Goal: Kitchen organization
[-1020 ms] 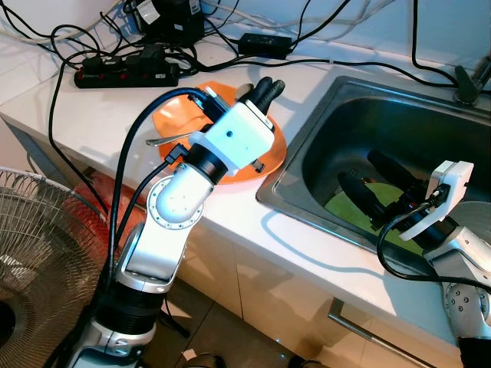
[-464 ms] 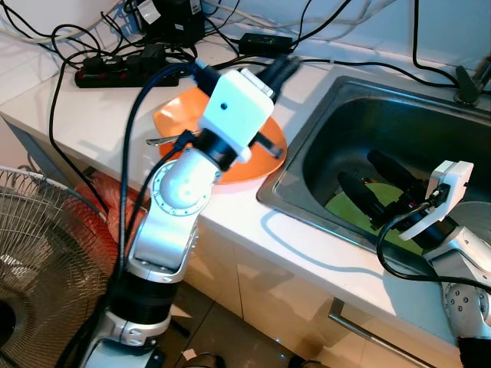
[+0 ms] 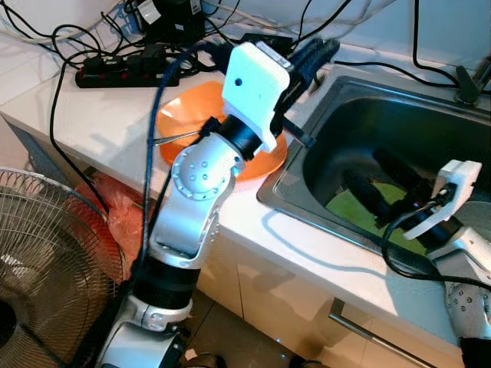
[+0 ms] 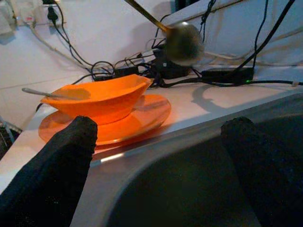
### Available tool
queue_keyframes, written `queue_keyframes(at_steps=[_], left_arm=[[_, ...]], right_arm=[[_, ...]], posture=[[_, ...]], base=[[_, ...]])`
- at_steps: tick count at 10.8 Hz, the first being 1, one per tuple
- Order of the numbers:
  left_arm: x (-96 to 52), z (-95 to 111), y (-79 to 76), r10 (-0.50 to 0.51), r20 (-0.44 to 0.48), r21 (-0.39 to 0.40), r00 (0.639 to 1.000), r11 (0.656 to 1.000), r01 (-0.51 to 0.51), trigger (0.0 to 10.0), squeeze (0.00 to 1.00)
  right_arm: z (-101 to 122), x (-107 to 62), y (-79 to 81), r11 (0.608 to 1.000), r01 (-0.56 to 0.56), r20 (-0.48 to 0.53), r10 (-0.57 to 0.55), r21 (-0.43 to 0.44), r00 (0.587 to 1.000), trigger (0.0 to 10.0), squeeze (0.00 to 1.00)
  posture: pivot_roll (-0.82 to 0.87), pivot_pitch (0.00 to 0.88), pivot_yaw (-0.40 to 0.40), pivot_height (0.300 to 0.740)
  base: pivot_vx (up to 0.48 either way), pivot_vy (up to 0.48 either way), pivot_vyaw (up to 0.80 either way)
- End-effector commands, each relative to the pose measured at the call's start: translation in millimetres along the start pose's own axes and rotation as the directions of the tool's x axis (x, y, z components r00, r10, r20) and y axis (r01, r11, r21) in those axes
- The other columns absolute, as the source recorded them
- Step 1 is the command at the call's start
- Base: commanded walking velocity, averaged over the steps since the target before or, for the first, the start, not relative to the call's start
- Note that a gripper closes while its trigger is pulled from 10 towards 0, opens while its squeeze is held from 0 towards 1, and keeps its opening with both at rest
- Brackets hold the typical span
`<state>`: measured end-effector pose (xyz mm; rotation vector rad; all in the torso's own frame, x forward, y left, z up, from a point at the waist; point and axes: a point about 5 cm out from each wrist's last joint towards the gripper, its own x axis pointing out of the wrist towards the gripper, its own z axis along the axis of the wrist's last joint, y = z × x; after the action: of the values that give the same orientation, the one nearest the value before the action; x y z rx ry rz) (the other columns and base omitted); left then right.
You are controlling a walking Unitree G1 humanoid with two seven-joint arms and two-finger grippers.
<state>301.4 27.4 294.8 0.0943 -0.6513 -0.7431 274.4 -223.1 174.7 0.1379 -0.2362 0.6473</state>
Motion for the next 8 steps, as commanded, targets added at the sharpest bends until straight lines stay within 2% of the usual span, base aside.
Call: queue_keyframes(at_steps=[1,4,8], left_arm=[[4.2,2,0.4,-0.012,0.021,-0.026,1.0,1.0,0.012,10.0,0.0],[10.0,-16,-1.2,-0.006,-0.002,-0.181,1.0,0.984,0.006,10.0,0.0],[16.0,-31,-9.6,-0.024,-0.012,-0.344,1.0,0.939,0.018,10.0,0.0]], right_arm=[[4,-3.5,0.1,1.0,0.013,0.027,-0.013,-0.006,1.0,10.0,0.0],[14,-10.1,-3.3,0.999,0.043,0.066,-0.043,-0.012,0.997,10.0,0.0],[18,-17.6,-4.1,0.998,0.062,0.068,-0.06,-0.026,0.996,10.0,0.0]], posture=[[0.0,0.114,0.079,0.74],[-0.02,0.111,0.084,0.74],[-0.04,0.105,0.091,0.74]], base=[[0.0,0.0,0.0],[0.0,0.0,0.0],[0.0,0.0,0.0]])
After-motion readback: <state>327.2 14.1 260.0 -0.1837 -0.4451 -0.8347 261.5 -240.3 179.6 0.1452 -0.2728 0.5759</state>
